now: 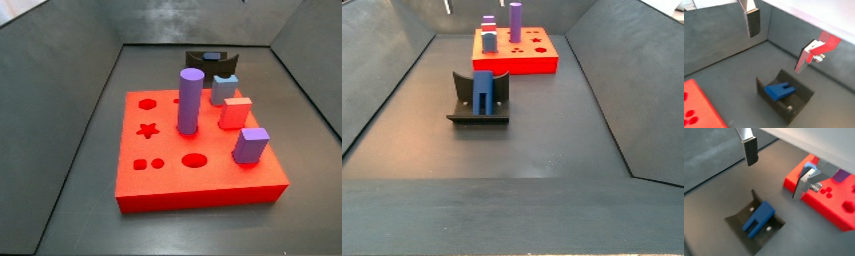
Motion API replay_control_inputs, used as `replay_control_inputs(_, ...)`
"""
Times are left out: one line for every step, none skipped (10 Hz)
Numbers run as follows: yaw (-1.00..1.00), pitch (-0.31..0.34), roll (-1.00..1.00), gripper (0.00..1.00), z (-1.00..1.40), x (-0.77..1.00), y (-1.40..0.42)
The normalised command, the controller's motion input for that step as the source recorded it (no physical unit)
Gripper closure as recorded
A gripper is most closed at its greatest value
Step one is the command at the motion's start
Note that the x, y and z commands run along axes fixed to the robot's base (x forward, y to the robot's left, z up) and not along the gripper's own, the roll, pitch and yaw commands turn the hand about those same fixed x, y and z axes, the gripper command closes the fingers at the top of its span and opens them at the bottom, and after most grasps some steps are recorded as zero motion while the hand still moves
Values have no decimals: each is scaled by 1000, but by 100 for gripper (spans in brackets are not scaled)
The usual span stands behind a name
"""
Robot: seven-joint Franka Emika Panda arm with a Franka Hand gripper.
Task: Pick up the square-circle object. Move up. Place the square-circle object on the fixture. Regrasp the square-circle object. Rotate the square-circle object. Move to above the board. Insert the square-circle object.
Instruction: Regrasp the square-circle object.
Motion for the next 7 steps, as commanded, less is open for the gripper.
replay_control_inputs(39,-12,1000,0,10,-26,-17)
replay_control_inputs(40,-7,1000,0,17,-16,-18)
replay_control_inputs(41,-4,1000,0,6,-3,-22)
replay_control_inputs(43,1,1000,0,-10,10,-21)
replay_control_inputs(44,8,1000,0,-7,21,-20)
replay_control_inputs(48,22,1000,0,-4,35,-24)
replay_control_inputs(53,37,1000,0,-5,48,-26)
